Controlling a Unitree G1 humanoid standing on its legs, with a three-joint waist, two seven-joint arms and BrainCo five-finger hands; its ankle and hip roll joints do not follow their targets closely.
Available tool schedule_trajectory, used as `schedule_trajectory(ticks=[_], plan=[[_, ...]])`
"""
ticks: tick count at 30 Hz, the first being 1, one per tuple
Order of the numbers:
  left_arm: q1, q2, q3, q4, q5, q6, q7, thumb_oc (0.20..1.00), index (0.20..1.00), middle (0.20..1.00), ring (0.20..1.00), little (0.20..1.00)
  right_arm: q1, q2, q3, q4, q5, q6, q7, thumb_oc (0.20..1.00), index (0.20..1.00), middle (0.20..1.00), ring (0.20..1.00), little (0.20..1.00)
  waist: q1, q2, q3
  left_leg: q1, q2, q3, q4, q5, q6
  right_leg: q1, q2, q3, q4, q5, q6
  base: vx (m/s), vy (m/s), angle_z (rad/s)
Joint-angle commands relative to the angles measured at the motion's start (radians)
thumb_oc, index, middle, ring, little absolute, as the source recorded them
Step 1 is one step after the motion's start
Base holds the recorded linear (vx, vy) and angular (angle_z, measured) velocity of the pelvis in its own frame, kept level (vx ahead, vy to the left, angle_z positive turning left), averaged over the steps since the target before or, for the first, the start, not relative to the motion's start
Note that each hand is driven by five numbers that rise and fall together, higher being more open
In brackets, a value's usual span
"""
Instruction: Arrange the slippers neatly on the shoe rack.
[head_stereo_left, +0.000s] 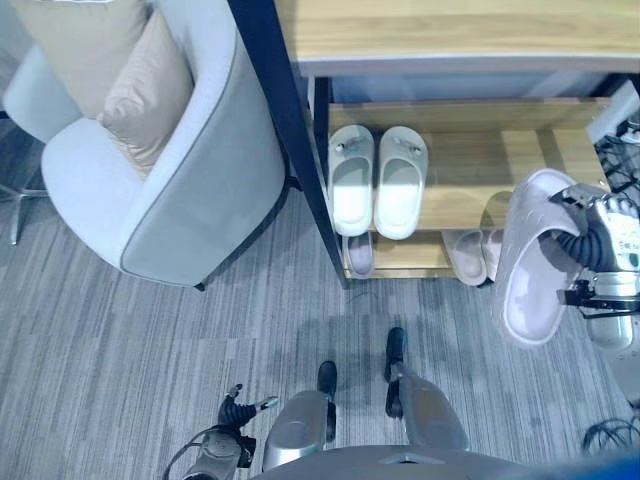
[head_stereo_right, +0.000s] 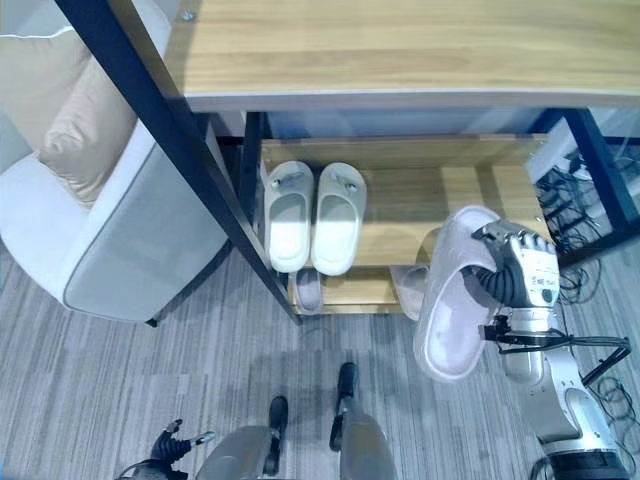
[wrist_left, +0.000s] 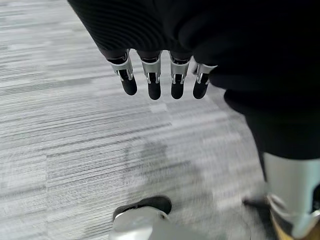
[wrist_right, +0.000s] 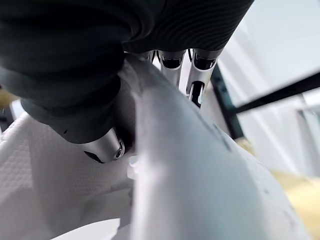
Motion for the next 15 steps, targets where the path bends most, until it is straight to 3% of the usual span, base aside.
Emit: schedule_trajectory(ticks=[1,7,8,10,11,15], plan=[[0.006,0.027,0.005,-0.081,-0.181,-0.052,-0.002,1.000,1.000,1.000,1.000,1.000,-0.061,-0.032,-0.035,-0.060,0.143,-0.064,0.061,0.200,0.200,0.200,0.200,0.200,0.019,0.012,0.000,-0.140,0.045,-0.025,0.139,-0.038,-0.018,0.003,-0.036,0.008,0.278,-0.254,0.044,-0.10,-0.048,-0.01],[-0.009,0.068,-0.024,-0.262,-0.320,-0.114,0.000,1.000,1.000,1.000,1.000,1.000,-0.152,-0.022,-0.035,-0.041,0.517,-0.162,0.142,0.200,0.200,0.200,0.200,0.200,0.004,0.030,0.037,-0.436,0.053,-0.037,0.518,-0.157,-0.003,-0.298,-0.056,0.020,0.652,-0.414,-0.002,-0.15,-0.017,0.15],[-0.028,0.069,-0.017,-0.287,-0.373,-0.129,-0.005,1.000,1.000,1.000,1.000,1.000,-0.184,-0.044,-0.028,-0.051,0.560,-0.176,0.160,0.200,0.200,0.200,0.200,0.200,0.001,0.043,0.047,-0.548,0.056,-0.027,0.683,-0.243,-0.003,-0.415,-0.056,0.039,0.813,-0.510,-0.015,-0.12,-0.005,-0.14],[-0.026,0.066,-0.013,-0.302,-0.391,-0.136,-0.004,1.000,1.000,1.000,1.000,1.000,-0.191,-0.051,-0.029,-0.054,0.560,-0.176,0.156,0.200,0.200,0.200,0.200,0.200,0.002,0.049,0.052,-0.595,0.058,-0.028,0.738,-0.263,0.000,-0.460,-0.061,0.044,0.869,-0.533,-0.023,-0.08,-0.007,-0.01],[-0.041,0.064,-0.016,-0.303,-0.406,-0.151,0.010,1.000,1.000,1.000,1.000,1.000,-0.217,-0.059,-0.026,-0.063,0.573,-0.187,0.155,0.200,0.200,0.200,0.200,0.200,0.001,0.059,0.070,-0.703,0.059,-0.038,0.865,-0.300,0.005,-0.562,-0.073,0.059,0.988,-0.569,-0.038,-0.11,-0.003,0.08],[-0.050,0.051,-0.016,-0.315,-0.488,-0.173,0.007,1.000,1.000,1.000,1.000,1.000,-0.328,-0.073,0.012,-0.039,0.622,-0.192,0.144,0.200,0.200,0.200,0.200,0.200,0.012,0.087,0.067,-0.967,0.056,-0.052,1.158,-0.376,0.008,-0.837,-0.095,0.100,1.305,-0.645,-0.047,-0.08,-0.002,0.05]])
